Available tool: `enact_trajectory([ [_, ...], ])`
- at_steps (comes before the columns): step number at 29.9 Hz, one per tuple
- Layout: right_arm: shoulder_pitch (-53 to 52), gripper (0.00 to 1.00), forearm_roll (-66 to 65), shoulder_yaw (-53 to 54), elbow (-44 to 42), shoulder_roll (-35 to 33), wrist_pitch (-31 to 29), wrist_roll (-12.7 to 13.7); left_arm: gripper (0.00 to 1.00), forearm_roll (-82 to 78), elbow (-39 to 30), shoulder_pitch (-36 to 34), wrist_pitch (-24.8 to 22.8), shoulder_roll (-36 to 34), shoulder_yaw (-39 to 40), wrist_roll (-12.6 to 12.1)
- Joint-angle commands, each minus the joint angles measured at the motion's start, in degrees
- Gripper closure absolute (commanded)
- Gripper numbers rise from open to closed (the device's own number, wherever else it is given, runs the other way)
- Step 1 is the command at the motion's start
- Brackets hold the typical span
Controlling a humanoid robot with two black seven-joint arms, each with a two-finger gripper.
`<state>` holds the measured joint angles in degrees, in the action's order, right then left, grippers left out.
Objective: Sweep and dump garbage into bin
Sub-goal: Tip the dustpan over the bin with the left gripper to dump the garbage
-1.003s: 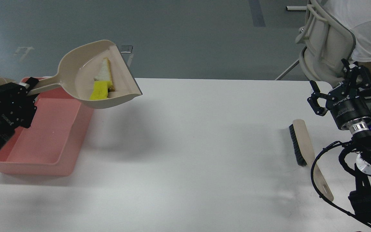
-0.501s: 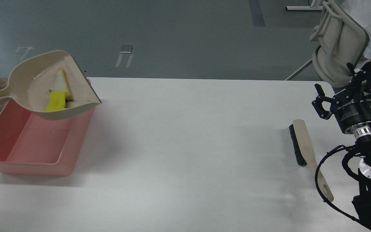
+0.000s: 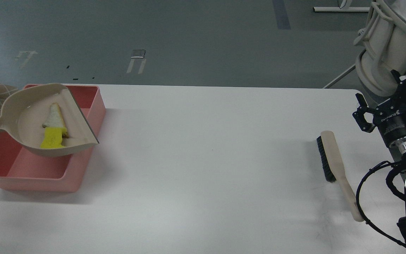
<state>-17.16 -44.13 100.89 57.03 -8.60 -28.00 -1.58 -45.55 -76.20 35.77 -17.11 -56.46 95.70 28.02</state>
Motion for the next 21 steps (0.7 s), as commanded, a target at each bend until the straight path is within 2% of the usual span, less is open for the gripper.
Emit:
enact_trajectory([
  [1,0.19,0.0,0.0,0.01,0.02,0.07,0.0,0.0,0.97,0.11,0.52,0.0,-0.38,-0.49,0.1,-0.02],
  [6,0.28,0.0,0.0,0.01,0.02,0.07,0.0,0.0,0.97,0.46,1.23,0.0,-1.44,-0.49,1.06,-0.02],
  [13,0.37,0.0,0.0,0.01,-0.07,0.07,0.0,0.0,0.97,0.46,2.46,1.75,-5.48,-1.19,7.21,-0.07],
  [21,0.9,0.0,0.0,0.01,-0.07,0.07,0.0,0.0,0.97,-0.24,7.91,2.46,-7.15,-3.31,8.89,-0.02],
])
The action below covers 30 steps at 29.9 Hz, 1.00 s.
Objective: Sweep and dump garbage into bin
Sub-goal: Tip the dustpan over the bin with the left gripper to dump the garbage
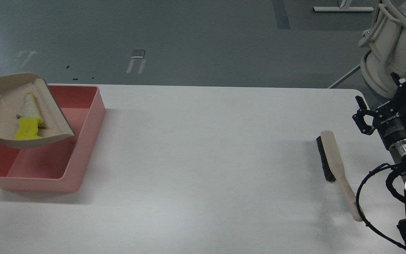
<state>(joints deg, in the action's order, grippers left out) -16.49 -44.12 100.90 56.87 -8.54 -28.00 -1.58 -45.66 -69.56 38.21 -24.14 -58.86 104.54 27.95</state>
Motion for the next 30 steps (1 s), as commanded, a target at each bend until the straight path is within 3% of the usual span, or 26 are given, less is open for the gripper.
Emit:
enact_trajectory([
  [1,0.14,0.0,0.0,0.0,0.08,0.01,0.0,0.0,0.97,-0.22,1.61,0.02,-0.12,-1.43,0.05,0.05],
  [11,0.23,0.0,0.0,0.0,0.08,0.01,0.0,0.0,0.97,-7.25,2.23,0.02,0.32,-2.84,0.23,0.05],
  [30,0.76,0.0,0.09,0.0,0.08,0.01,0.0,-0.79,0.97,-15.07,1.35,-0.68,0.85,-17.16,0.32,0.05],
])
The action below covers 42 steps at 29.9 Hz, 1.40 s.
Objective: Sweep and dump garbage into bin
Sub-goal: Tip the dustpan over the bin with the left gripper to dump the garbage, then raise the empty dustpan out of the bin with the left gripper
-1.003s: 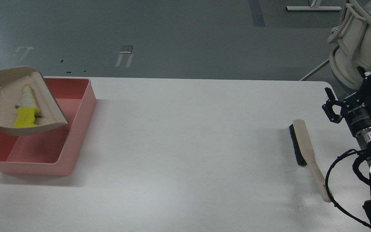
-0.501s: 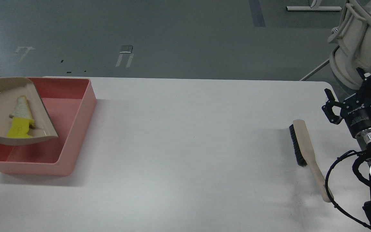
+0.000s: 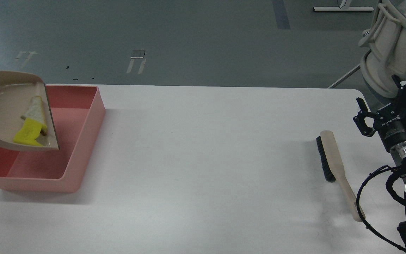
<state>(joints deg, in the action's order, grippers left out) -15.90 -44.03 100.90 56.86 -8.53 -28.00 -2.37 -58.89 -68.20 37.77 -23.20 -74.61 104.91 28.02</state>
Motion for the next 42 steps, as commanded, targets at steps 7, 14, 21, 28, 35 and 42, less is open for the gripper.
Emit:
enact_trajectory([
  [7,0.26,0.0,0.0,0.0,0.0,0.18,0.0,0.08,0.97,-2.11,-0.18,-0.33,0.0,-5.98,-0.41,-0.02],
  [14,0.26,0.0,0.0,0.0,0.0,0.27,0.0,0.08,0.97,-2.81,-0.09,-0.5,-0.09,-8.36,-0.67,-0.02],
  [21,0.78,0.0,0.0,0.0,0.09,0.27,0.0,0.08,0.96,-0.27,0.09,-8.66,-3.42,-9.24,0.03,-0.02],
  [28,1.92,0.0,0.0,0.09,0.18,0.09,0.0,-0.01,0.97,6.32,-4.56,-17.72,-4.8,-9.24,-1.02,-3.67],
  [35,1.05,0.0,0.0,0.44,0.79,0.35,0.0,-0.01,0.97,12.56,-12.38,-18.17,-4.8,-4.77,-1.2,-4.81],
  [42,-4.04,0.0,0.0,0.36,0.97,0.35,0.0,0.08,0.97,13.18,-17.67,-18.69,-4.8,1.13,-2.34,-5.25],
])
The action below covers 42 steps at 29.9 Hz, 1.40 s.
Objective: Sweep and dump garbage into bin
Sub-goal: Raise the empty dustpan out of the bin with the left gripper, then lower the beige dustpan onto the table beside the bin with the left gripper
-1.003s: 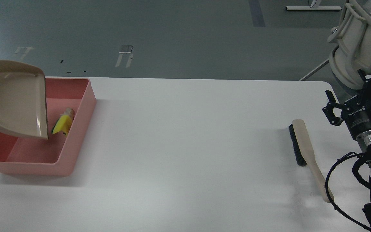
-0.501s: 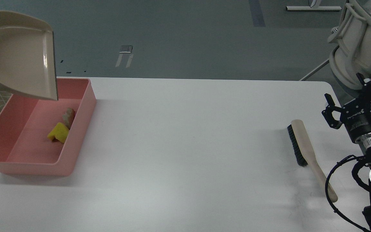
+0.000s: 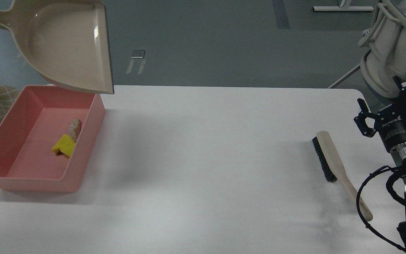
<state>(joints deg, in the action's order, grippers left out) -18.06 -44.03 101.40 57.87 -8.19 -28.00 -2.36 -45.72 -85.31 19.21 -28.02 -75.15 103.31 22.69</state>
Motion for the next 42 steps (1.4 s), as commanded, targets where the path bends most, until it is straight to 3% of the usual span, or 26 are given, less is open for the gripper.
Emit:
enact_trajectory([
  [1,-2.59,0.0,0.0,-0.32,0.05,0.02,0.0,0.08,0.97,0.1,-0.74,-0.23,0.02,1.94,-1.09,0.25],
  [13,-4.27,0.0,0.0,-1.46,0.05,0.37,0.0,0.08,0.97,-0.33,-3.55,-5.67,0.02,6.07,-6.18,-0.1],
  [21,-5.67,0.0,-0.09,-1.99,-0.04,0.37,0.0,0.16,0.97,-3.84,-3.46,-16.13,0.02,13.79,-18.66,-0.63],
  [24,-6.29,0.0,-0.09,-2.08,-0.13,0.45,0.0,0.25,0.97,-4.9,-3.46,-16.66,0.02,16.0,-19.37,-0.81],
  [31,-7.61,0.0,-0.09,-3.49,-0.04,0.37,0.0,0.25,0.97,-7.27,-3.2,-16.92,0.02,21.97,-21.12,-3.79],
  [42,-6.47,0.0,-0.09,-3.58,0.05,0.81,0.0,0.16,0.97,-10.44,-3.11,-18.86,0.02,25.23,-25.44,-4.06],
])
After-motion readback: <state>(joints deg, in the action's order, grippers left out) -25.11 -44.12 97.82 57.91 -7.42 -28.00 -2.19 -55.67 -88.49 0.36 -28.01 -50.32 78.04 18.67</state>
